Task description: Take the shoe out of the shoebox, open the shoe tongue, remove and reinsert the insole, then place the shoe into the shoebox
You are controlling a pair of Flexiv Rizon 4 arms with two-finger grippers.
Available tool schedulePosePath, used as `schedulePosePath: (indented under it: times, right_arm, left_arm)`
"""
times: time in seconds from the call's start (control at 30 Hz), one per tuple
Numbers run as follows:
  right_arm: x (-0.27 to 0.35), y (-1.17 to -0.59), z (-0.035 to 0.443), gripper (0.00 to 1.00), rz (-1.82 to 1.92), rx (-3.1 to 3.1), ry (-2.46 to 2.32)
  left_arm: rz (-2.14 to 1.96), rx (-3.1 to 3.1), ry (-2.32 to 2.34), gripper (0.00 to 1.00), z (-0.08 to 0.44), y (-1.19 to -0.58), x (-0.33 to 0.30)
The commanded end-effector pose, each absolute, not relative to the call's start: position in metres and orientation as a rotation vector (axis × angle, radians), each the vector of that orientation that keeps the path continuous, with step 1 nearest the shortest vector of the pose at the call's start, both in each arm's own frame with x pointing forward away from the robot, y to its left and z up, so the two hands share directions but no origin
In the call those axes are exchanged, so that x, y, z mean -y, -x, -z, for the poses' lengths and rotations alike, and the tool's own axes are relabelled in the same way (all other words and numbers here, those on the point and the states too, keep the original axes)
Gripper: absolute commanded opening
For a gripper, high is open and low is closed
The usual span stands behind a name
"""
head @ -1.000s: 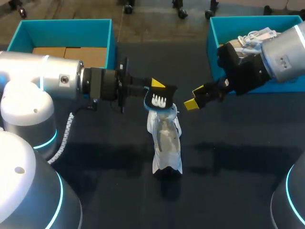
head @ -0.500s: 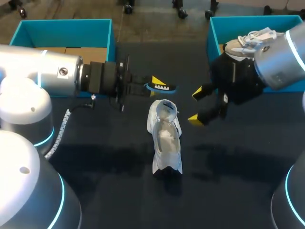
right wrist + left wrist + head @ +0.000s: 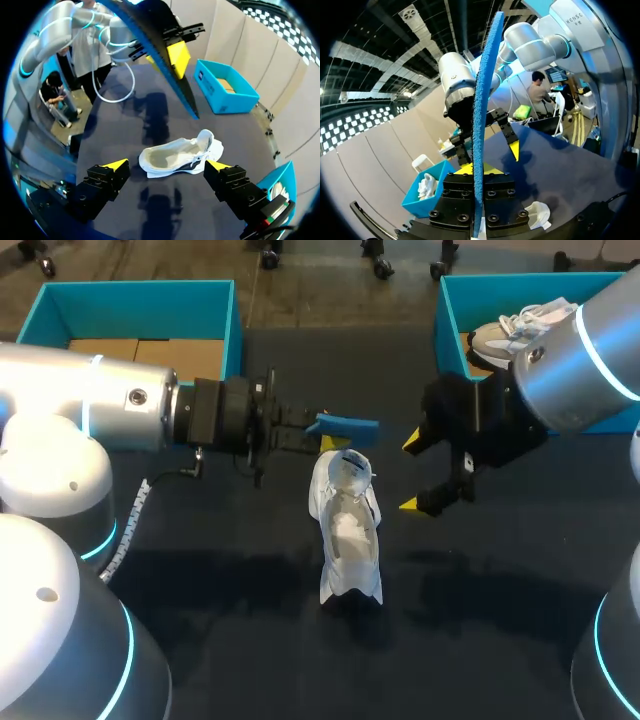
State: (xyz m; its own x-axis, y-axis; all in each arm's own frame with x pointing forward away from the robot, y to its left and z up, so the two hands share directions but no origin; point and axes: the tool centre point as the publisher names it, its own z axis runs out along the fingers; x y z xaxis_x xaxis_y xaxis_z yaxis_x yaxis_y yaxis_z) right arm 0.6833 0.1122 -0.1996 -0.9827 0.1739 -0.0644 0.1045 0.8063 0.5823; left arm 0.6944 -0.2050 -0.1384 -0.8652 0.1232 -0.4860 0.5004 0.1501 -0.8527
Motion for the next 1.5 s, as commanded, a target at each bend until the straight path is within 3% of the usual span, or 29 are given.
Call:
schedulePosePath:
  times: [0.03, 0.77, 1.5]
  right_arm:
    - [-0.112, -0.677, 0.202, 1.0, -0.902, -2.859, -0.247]
    - [-0.106, -0.682, 0.214, 1.0, -0.84, -2.853, -0.175]
    - [-0.083, -0.701, 0.261, 1.0, -0.722, -2.863, 0.131]
  left_arm:
    - [1.731, -2.159, -0.582, 0.0, 0.147, -0.691, 0.208]
    - [1.731, -2.159, -0.582, 0.0, 0.147, -0.691, 0.208]
    - [1.909, -2.097, -0.542, 0.0, 0.206, -0.681, 0.21]
